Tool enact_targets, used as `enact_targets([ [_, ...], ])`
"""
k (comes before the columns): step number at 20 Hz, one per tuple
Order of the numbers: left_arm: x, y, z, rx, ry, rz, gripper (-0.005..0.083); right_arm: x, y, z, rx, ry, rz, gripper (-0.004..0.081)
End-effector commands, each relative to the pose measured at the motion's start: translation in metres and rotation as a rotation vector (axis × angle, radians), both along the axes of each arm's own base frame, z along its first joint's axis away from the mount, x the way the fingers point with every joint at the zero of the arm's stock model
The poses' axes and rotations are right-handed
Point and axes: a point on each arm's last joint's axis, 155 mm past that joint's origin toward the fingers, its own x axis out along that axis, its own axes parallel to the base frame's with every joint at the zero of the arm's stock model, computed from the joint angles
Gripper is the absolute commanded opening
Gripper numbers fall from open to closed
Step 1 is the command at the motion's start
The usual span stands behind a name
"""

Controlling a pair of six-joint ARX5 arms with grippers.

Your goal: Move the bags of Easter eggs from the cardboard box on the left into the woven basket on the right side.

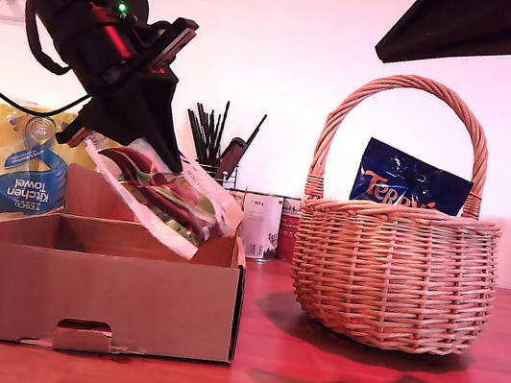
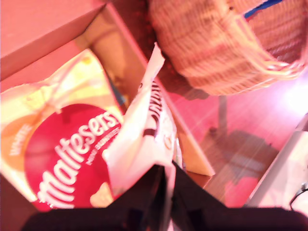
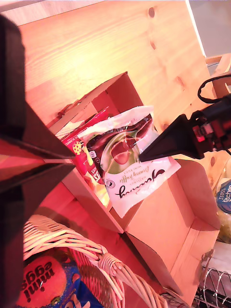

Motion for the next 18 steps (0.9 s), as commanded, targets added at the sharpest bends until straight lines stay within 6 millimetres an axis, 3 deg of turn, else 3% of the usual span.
enact_targets([
  [1, 0.0002, -0.0025, 0.0134, -0.021, -0.036, -0.011, -0.0024, -0.0017, -0.0031, -0.0023, -0.001, -0.004, -0.006, -0.0013],
  [18, 0.0026, -0.0037, 0.0210, -0.028, -0.053, -0.012, -0.0024, -0.0047, -0.0089, -0.0031, -0.014, 0.001, -0.023, -0.0013],
])
